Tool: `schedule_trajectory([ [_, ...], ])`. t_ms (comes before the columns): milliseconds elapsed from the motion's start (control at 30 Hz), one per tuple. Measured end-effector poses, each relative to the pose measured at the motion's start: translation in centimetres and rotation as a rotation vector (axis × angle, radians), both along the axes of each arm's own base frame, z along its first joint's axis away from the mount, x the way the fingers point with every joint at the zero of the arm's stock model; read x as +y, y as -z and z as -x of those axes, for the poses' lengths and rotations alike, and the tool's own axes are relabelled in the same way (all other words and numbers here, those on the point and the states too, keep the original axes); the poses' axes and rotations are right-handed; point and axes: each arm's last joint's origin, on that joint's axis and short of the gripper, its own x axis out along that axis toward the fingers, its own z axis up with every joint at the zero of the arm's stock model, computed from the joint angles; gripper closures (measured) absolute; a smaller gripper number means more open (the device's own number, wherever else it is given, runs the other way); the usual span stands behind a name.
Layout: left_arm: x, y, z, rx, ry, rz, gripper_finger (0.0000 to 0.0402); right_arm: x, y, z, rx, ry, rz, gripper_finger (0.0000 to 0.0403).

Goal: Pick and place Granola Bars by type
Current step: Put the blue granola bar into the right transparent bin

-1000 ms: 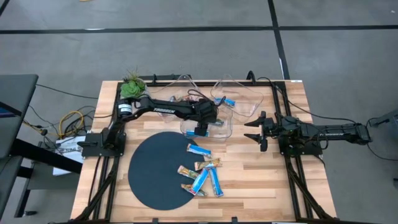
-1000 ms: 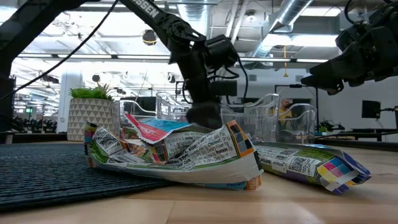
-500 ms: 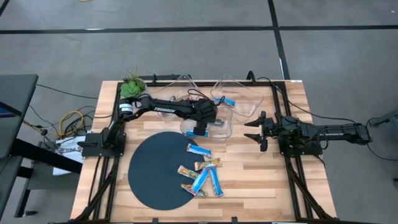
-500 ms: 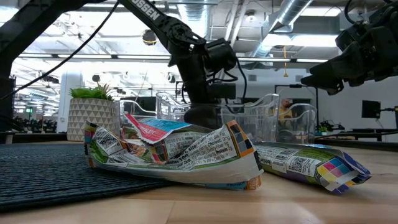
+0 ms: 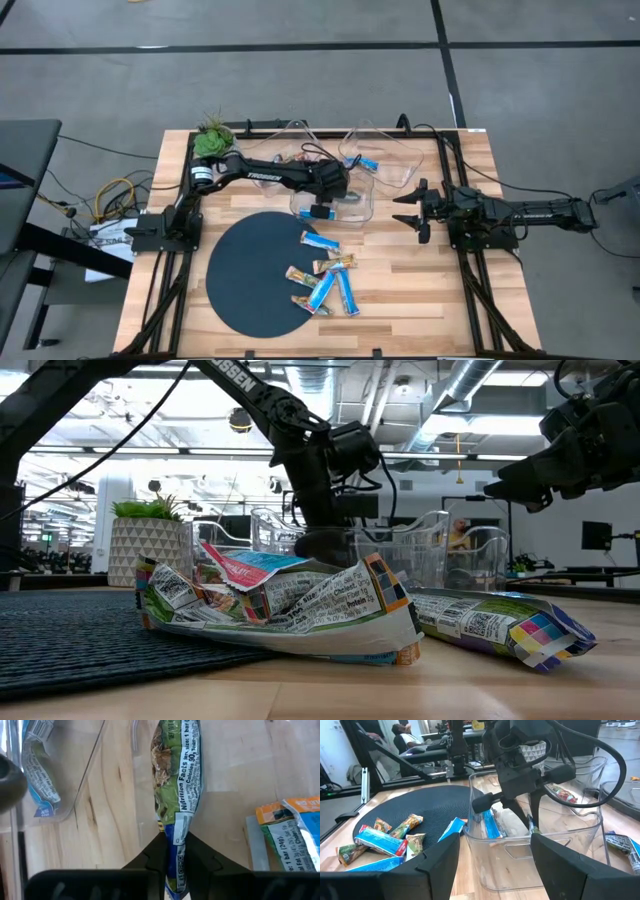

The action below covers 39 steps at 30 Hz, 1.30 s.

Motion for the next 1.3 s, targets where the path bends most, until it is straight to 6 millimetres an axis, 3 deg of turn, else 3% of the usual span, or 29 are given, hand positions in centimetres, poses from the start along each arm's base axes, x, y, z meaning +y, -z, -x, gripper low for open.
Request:
schedule_trajectory([
  [200, -0.5, -0.5, -0.3, -0.009, -0.016, 0.006, 0.0357, 0.0, 0.0, 0.0, 0.000, 0.000, 0.000, 0.0163],
  [400, -1.0, -2.8, -1.3, -0.028, -0.022, 0.013, 0.0359, 0.0, 0.0, 0.0, 0.000, 0.000, 0.000, 0.0163],
  [600, -1.3, -6.1, -1.8, -0.005, -0.033, 0.024, 0.0365, 0.0, 0.0, 0.0, 0.000, 0.000, 0.000, 0.0163],
  [867, -1.4, -11.6, -0.8, 0.097, -0.089, 0.060, 0.0358, 0.0, 0.0, 0.0, 0.000, 0.000, 0.000, 0.0163],
  [1067, -0.2, -14.7, -0.3, 0.064, -0.144, 0.001, 0.0357, 0.0, 0.0, 0.0, 0.000, 0.000, 0.000, 0.0163],
  [1300, 2.9, -14.8, -1.3, -0.102, -0.165, -0.070, 0.0357, 0.0, 0.0, 0.0, 0.000, 0.000, 0.000, 0.0163],
])
